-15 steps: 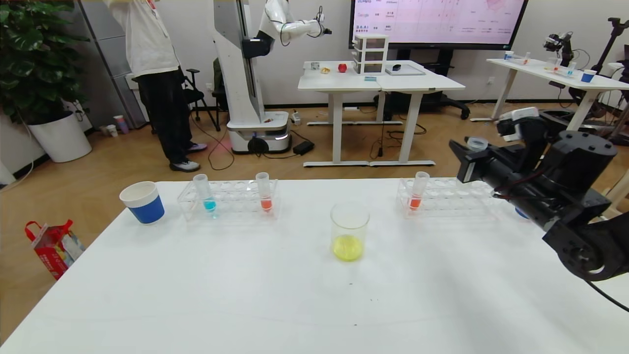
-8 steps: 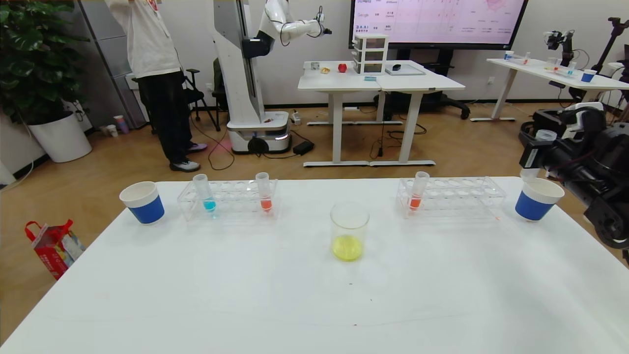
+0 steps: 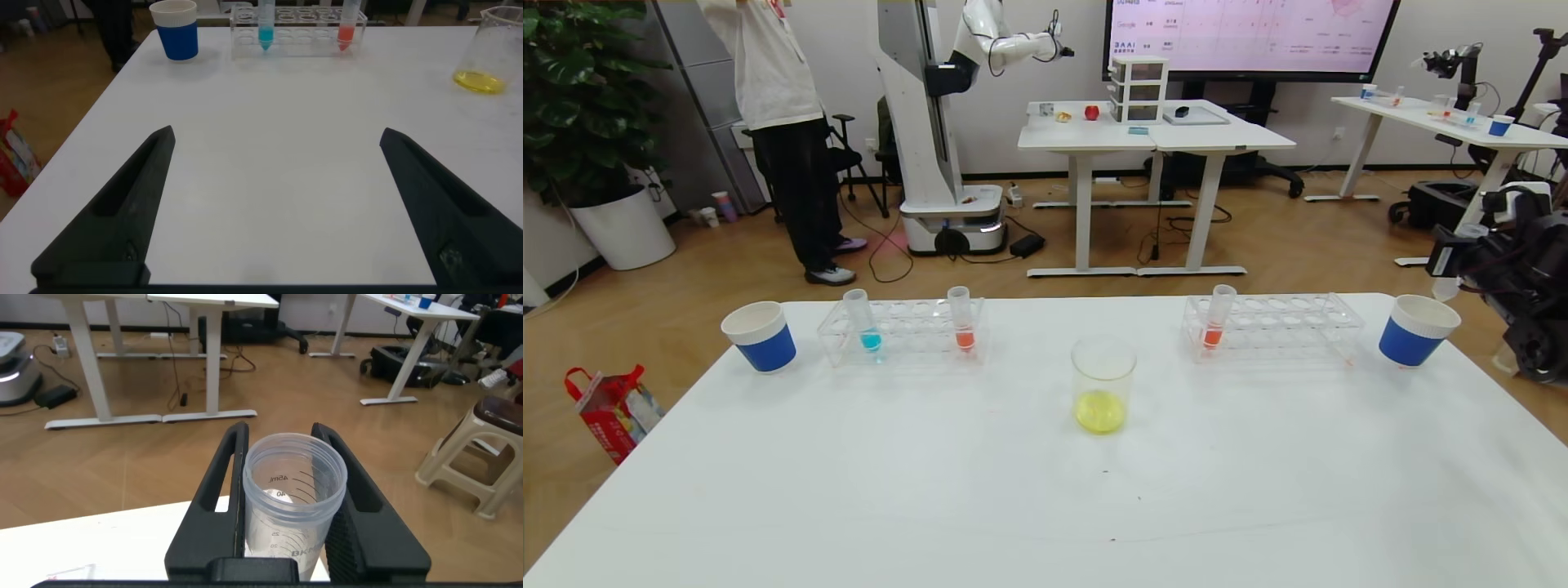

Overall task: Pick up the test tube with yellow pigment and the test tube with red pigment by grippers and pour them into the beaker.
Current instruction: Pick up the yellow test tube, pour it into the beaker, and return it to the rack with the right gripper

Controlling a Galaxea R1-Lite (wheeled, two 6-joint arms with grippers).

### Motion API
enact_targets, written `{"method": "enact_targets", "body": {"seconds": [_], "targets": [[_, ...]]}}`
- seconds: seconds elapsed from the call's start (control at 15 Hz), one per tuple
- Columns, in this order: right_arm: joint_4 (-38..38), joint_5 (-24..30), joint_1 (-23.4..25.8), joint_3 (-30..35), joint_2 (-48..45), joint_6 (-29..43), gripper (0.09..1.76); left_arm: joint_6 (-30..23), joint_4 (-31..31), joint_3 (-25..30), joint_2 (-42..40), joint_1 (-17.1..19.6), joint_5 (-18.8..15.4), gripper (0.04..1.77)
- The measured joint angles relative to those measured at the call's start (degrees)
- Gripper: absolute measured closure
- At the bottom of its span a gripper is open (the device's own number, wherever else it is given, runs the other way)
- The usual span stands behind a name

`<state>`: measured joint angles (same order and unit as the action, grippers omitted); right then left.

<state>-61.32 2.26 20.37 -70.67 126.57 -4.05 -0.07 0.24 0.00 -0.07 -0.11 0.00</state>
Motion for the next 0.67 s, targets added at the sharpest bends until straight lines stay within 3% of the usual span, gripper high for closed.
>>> {"method": "enact_targets", "body": {"seconds": [0.67], "targets": [[-4.5,0.0,0.2,-1.0,7.2,0.1,1.32,0.0,0.0,0.0,0.0,0.0,0.0,0.06]]}}
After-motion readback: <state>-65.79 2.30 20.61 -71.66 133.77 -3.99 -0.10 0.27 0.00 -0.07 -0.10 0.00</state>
